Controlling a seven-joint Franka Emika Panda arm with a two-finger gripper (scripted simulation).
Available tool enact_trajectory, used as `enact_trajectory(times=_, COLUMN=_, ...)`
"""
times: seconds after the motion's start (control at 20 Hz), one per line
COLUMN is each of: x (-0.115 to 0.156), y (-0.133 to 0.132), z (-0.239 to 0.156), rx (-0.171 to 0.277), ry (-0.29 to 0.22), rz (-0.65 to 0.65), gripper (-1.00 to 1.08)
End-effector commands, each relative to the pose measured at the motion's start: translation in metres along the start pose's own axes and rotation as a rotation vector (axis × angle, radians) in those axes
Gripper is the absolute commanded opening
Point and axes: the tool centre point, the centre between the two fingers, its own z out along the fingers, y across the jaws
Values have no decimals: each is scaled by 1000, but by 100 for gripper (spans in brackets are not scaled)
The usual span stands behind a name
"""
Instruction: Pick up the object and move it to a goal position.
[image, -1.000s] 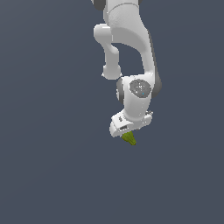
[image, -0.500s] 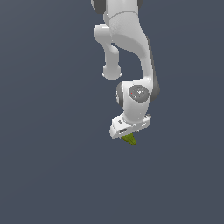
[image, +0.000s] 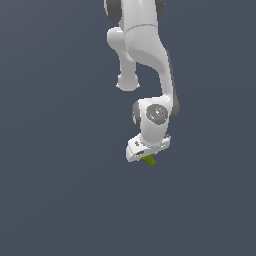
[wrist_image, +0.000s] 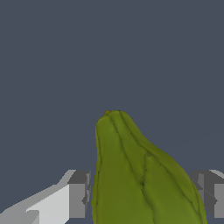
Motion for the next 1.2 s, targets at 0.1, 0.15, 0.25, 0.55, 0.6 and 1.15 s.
enact_trajectory(times=0.1, x=1, y=0, z=1, rx=0, ry=1, rz=0, gripper=-100)
enact_trajectory(times=0.15, x=1, y=0, z=1, rx=0, ry=1, rz=0, gripper=-100)
enact_trajectory(times=0.25, x=1, y=0, z=1, rx=0, ry=1, rz=0, gripper=-100)
enact_trajectory(times=0.55, x=0, y=3, z=-3, rx=0, ry=1, rz=0, gripper=-100)
enact_trajectory(times=0.6, x=-1, y=5, z=-5, rx=0, ry=1, rz=0, gripper=-100)
enact_trajectory(times=1.15, x=-16, y=65, z=-70, rx=0, ry=1, rz=-1, gripper=-100)
